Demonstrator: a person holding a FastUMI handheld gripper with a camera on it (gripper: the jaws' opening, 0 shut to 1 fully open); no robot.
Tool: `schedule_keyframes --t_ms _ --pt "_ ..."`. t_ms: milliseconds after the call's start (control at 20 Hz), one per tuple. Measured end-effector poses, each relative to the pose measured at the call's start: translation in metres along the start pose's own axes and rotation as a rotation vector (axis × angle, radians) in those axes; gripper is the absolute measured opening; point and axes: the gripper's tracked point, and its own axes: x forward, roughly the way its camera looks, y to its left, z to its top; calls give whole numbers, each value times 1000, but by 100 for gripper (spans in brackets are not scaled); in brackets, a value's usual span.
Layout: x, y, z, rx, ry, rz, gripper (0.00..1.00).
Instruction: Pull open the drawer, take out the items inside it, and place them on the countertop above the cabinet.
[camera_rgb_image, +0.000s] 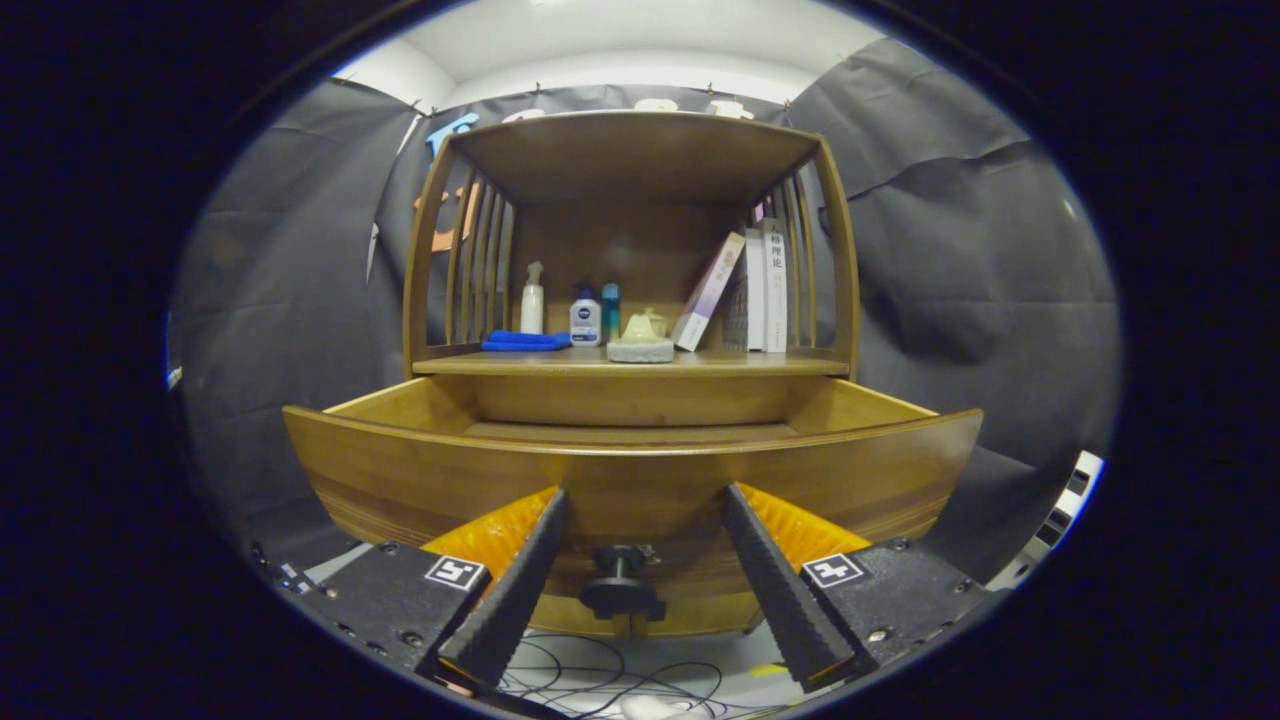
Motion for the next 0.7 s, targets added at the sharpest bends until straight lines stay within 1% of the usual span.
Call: schedule_keyframes --t_ms 100,250,400,700 --pt "6 0 2 9 0 10 99" --pt "14 -2 2 61 6 37 99" --pt "25 -1 4 36 -12 27 99" --pt "52 4 18 39 -64 16 99"
